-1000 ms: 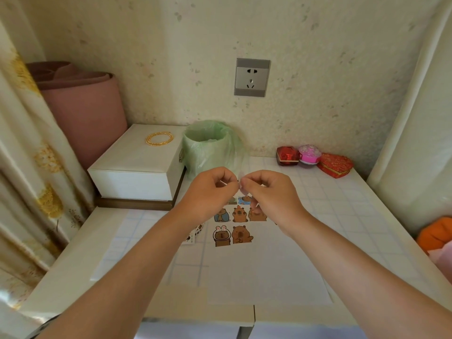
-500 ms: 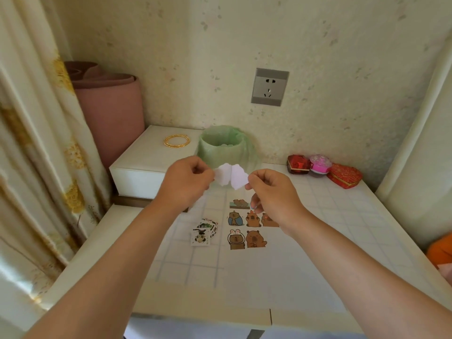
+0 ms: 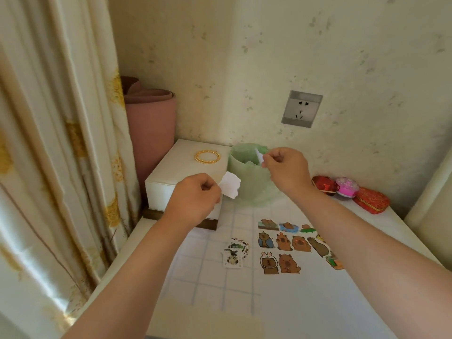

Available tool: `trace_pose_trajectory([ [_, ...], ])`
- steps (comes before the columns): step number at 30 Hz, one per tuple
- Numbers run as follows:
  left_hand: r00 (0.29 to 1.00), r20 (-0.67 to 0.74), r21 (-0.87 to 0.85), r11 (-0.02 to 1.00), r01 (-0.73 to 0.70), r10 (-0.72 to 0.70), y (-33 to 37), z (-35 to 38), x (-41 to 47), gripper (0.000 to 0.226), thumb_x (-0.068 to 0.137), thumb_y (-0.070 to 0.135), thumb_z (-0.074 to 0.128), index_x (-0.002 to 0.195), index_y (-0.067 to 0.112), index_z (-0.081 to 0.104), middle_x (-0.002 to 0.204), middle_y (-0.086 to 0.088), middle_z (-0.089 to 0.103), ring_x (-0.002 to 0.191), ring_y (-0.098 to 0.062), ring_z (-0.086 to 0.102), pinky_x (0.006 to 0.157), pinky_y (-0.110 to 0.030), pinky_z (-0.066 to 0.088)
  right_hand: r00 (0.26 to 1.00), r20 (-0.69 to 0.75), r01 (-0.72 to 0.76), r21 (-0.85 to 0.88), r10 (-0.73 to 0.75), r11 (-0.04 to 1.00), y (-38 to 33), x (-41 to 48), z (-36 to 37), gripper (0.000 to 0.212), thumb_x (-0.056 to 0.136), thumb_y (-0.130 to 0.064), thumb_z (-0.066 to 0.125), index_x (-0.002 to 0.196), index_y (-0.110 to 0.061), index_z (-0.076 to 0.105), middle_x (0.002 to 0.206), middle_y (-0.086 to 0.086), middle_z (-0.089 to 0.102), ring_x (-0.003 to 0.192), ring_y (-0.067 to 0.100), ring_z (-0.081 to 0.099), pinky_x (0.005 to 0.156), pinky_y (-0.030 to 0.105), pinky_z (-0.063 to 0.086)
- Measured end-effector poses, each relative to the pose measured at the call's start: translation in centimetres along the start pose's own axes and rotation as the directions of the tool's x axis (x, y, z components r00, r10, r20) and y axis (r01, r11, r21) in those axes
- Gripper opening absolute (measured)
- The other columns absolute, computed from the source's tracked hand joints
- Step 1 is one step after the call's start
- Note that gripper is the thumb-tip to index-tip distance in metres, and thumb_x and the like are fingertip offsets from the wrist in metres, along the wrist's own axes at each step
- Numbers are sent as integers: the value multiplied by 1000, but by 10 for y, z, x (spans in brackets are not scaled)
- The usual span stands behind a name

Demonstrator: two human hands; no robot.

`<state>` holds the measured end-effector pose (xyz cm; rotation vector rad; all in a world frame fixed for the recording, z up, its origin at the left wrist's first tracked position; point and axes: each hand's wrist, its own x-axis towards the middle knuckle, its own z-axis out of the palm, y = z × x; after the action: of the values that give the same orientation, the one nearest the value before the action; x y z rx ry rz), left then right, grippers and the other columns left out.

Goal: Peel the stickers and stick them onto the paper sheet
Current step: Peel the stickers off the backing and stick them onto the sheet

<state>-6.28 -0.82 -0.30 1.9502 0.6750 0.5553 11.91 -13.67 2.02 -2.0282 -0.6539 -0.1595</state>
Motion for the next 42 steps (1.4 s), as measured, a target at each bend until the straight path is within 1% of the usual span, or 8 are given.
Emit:
trace_pose_trajectory([
  [8, 1000, 10, -13, 1000, -28, 28, -7, 3, 6, 12, 85, 20, 59, 73, 20, 62, 76, 2, 71, 77, -23, 68, 70, -37, 56, 992, 122, 33, -365, 13, 930, -14, 40, 23, 15, 86, -17, 61, 83, -16, 76, 85, 0, 74, 85, 25, 69, 74, 41, 60],
  [13, 999, 4, -32, 998, -50, 50, -4, 9, 4, 11, 86, 20, 59, 74, 20, 62, 77, -1, 71, 75, -23, 67, 66, -34, 53, 989, 130, 97, -215, -70, 972, -18, 13, 15, 16, 91, -23, 62, 79, -29, 70, 74, -17, 65, 73, 4, 62, 67, 26, 51],
  [16, 998, 57, -102, 995, -5, 11, 2, 17, 1, 13, 88, 16, 56, 77, 18, 63, 70, 3, 70, 60, -18, 60, 60, -31, 52, 981, 159, 128, -119, -109, 985, -13, -23, 2, 16, 95, -20, 61, 87, -31, 70, 80, -23, 61, 74, -9, 55, 63, 5, 37],
  [19, 985, 161, -226, 970, 91, -55, 12, 26, -4, 15, 93, 11, 53, 81, 11, 62, 63, -1, 63, 52, -15, 55, 56, -29, 50, 983, 161, 91, -7, -89, 996, 4, -50, -15, 22, 96, -14, 60, 101, -33, 69, 91, -18, 62, 69, -2, 55, 61, 6, 38],
  [22, 919, 382, -354, 904, 239, -94, 22, 34, -11, 20, 96, 9, 50, 78, 12, 57, 63, -3, 58, 53, -17, 54, 52, -25, 46, 973, 230, -52, 183, 9, 982, 18, -69, -33, 31, 96, -10, 62, 113, -36, 66, 101, -4, 67, 55, 13, 58, 52, 17, 42],
  [27, 711, 703, -393, 815, 425, -32, 27, 55, -23, 24, 96, 11, 45, 74, 15, 53, 68, -3, 54, 58, -18, 52, 55, -26, 45, 880, 470, -303, 435, 73, 848, 27, -84, -61, 25, 98, -13, 62, 119, -25, 70, 93, -7, 73, 66, 17, 58, 53, 26, 41],
  [36, 536, 844, -354, 764, 540, 13, 31, 89, -27, 11, 83, 23, 55, 75, 17, 59, 71, 0, 51, 62, -17, 50, 61, -28, 41, 830, 552, -364, 434, 76, 824, 44, -80, -84, 12, 98, -16, 61, 105, -10, 68, 97, 1, 71, 67, 16, 57, 53, 24, 41],
  [42, 543, 840, -411, 647, 642, -6, 31, 111, -28, 25, 90, 37, 52, 88, 15, 64, 75, -2, 55, 62, -18, 52, 57, -26, 43, 823, 529, -485, 467, 205, 739, 63, -77, -96, 22, 97, -22, 61, 112, -6, 68, 100, 1, 74, 66, 13, 61, 53, 24, 41],
])
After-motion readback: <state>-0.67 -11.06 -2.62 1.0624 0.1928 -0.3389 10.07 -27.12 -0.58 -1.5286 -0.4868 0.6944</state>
